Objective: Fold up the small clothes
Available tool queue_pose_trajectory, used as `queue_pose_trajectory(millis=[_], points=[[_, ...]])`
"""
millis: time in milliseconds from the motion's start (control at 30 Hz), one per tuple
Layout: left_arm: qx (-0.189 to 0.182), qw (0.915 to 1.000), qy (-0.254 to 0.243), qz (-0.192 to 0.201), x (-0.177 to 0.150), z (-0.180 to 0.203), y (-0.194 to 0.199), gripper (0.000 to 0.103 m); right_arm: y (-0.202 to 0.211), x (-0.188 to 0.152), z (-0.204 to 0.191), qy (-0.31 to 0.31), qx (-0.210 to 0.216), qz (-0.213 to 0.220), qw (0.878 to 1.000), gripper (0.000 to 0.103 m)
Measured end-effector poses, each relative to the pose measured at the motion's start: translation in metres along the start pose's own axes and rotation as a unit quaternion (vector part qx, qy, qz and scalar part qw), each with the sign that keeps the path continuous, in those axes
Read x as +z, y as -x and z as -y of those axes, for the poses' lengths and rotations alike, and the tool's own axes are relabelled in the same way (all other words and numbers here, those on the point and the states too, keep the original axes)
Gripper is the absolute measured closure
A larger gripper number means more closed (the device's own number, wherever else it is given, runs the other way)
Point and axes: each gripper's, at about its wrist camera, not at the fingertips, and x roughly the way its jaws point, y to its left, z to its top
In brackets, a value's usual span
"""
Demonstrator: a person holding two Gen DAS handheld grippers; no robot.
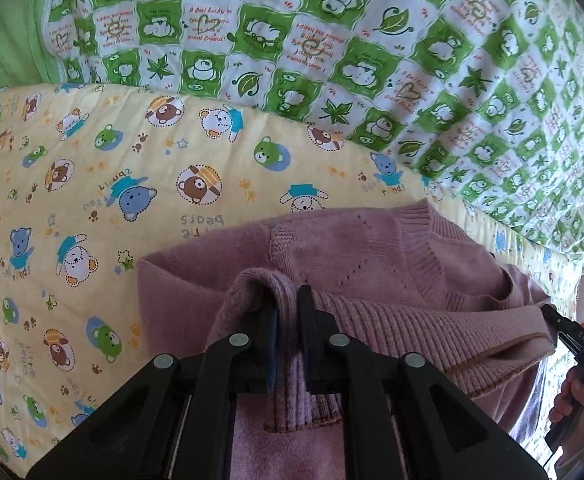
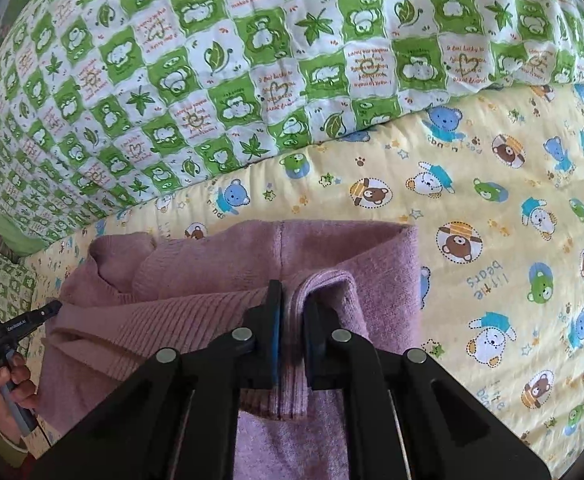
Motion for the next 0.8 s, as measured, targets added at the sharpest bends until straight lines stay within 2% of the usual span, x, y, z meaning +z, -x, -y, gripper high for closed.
queue_pose_trajectory(millis=[100, 133, 167, 200, 233, 267, 333, 400, 500, 567, 600, 700, 800], points=[[-0.009, 0.9999, 0.000, 0.005, 0.001, 0.000, 0.006, 0.088, -0.002, 0.003, 0.006, -0.012, 0.010, -0.005, 1.000, 0.085], [-0.010, 0.9999, -0.003, 0.005, 0.001, 0.000, 0.010, 0.083, 0.001, 0.004, 0.008, -0.013, 0.013, -0.004, 1.000, 0.080], [-0.012, 0.9999, -0.004, 0.007, 0.001, -0.001, 0.014, 0.075, 0.004, 0.005, 0.009, -0.014, 0.011, 0.000, 1.000, 0.075], [-0.006, 0.9999, -0.007, 0.013, 0.000, -0.001, 0.021, 0.068, 0.007, 0.006, 0.011, -0.015, 0.006, 0.006, 1.000, 0.060], [0.008, 0.9997, -0.009, 0.021, 0.000, -0.001, 0.027, 0.050, 0.015, 0.008, 0.013, -0.021, -0.005, 0.022, 1.000, 0.045], [0.025, 0.9991, -0.011, 0.032, 0.000, -0.003, 0.034, 0.041, 0.022, 0.009, 0.016, -0.027, -0.012, 0.038, 0.999, 0.043], [0.046, 0.9973, -0.007, 0.057, -0.001, -0.009, 0.051, 0.041, 0.036, 0.012, 0.021, -0.035, -0.012, 0.057, 0.998, 0.043], [0.052, 0.9962, 0.005, 0.069, -0.005, -0.017, 0.066, 0.041, 0.048, 0.012, 0.022, -0.036, -0.005, 0.063, 0.997, 0.043], [0.022, 0.9969, -0.004, 0.076, -0.021, -0.014, 0.086, 0.041, 0.066, 0.005, 0.014, -0.015, 0.001, 0.072, 0.997, 0.043], [-0.001, 0.9975, -0.031, 0.063, -0.039, 0.001, 0.089, 0.041, 0.076, -0.008, 0.002, 0.011, 0.017, 0.071, 0.997, 0.043], [-0.022, 0.9976, -0.049, 0.044, -0.050, 0.014, 0.085, 0.041, 0.077, -0.014, -0.004, 0.025, 0.023, 0.068, 0.997, 0.043], [-0.060, 0.9922, -0.109, -0.004, -0.085, 0.053, 0.065, 0.041, 0.065, -0.039, -0.039, 0.086, 0.063, 0.032, 0.994, 0.043], [-0.060, 0.9824, -0.174, -0.032, -0.109, 0.088, 0.039, 0.041, 0.043, -0.065, -0.078, 0.159, 0.108, -0.013, 0.981, 0.049]])
